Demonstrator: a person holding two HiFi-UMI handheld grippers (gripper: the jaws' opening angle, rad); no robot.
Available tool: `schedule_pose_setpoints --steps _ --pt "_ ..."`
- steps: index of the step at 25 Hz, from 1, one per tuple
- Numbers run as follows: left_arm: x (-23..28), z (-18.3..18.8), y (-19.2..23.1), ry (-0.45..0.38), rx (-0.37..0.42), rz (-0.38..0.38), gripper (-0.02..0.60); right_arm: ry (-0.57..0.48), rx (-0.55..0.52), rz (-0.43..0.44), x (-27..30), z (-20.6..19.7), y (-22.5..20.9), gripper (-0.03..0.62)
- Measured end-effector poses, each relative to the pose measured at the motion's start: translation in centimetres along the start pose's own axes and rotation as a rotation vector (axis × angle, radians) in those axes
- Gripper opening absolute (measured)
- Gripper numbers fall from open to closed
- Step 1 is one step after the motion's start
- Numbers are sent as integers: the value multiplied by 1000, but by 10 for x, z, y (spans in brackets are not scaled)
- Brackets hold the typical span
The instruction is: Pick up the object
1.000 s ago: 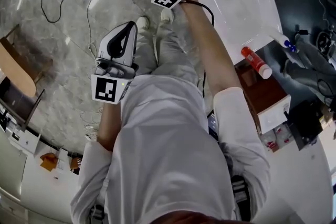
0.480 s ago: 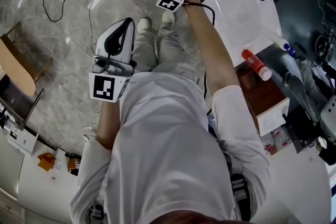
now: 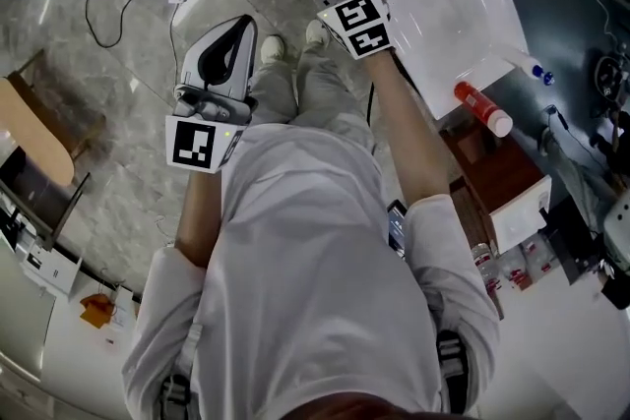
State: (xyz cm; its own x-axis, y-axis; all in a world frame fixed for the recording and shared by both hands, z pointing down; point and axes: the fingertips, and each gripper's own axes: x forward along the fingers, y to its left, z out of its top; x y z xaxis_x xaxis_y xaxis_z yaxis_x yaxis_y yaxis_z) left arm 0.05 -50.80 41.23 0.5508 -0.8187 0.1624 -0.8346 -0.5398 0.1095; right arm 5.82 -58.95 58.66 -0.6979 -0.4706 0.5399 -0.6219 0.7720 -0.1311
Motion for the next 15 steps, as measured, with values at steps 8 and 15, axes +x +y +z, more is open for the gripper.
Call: schedule_pose_setpoints --steps 8,15 --pt "18 27 -26 -50 41 -94 0 -402 142 -82 -123 91 22 95" --pt "27 66 -44 -128 83 -173 0 -579 63 -194 -199 148 33 95"
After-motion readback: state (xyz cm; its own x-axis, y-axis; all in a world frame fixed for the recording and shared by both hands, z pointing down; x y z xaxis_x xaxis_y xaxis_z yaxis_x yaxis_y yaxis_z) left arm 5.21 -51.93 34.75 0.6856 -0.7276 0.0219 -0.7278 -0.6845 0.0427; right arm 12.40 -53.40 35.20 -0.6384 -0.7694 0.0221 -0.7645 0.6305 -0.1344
